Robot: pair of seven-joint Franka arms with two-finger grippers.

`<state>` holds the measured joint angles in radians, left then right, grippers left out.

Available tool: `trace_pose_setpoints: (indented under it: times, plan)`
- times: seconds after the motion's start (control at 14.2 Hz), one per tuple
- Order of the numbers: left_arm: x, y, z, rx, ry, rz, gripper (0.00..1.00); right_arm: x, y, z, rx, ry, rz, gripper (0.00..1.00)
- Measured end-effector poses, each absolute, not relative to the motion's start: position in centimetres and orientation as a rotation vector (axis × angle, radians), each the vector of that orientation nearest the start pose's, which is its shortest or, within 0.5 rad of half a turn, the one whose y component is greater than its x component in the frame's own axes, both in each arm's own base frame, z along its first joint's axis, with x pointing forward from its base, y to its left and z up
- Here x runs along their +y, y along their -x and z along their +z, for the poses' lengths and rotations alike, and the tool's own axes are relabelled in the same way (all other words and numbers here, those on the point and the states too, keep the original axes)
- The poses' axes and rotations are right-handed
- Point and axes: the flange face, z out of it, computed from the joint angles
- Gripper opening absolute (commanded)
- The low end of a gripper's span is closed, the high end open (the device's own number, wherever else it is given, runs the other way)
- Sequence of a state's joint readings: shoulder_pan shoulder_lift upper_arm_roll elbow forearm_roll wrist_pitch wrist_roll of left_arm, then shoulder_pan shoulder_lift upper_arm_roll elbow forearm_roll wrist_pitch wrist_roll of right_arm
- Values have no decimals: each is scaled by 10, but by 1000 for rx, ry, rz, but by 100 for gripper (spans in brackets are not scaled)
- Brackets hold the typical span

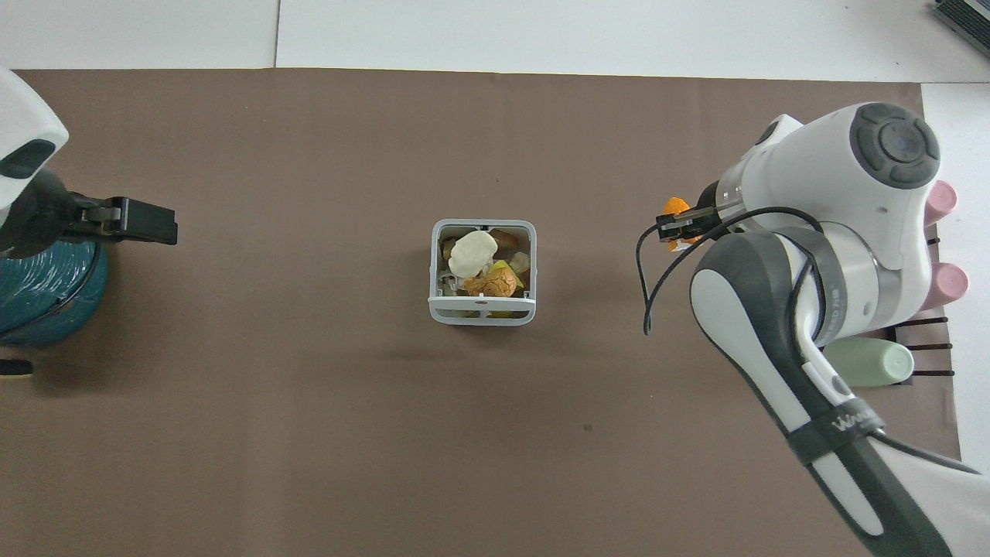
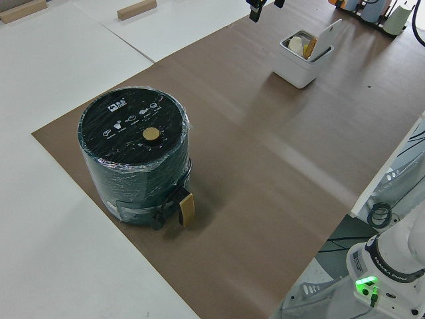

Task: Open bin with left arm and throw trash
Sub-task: 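Lower the orange piece into the bin and open the right gripper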

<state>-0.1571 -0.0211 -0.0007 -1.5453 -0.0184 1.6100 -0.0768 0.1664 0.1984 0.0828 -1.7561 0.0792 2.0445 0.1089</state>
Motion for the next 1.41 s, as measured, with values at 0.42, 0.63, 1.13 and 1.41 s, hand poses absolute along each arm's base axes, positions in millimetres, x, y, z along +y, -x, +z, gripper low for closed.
trace_pose_setpoints:
  times: [0.42, 0.63, 1.13, 1.41]
  plan:
    - [-79, -557, 652, 97, 3162, -47, 100, 259, -595, 464, 504, 2756, -36, 0]
    - [-77, -551, 648, 94, 3160, -14, 100, 312, -583, 445, 710, 2682, 6, 0]
    - [-75, -545, 646, 90, 3159, 2, 100, 343, -581, 399, 821, 2620, 97, 0]
    - [-75, -545, 646, 89, 3159, 4, 100, 347, -583, 383, 827, 2623, 101, 0]
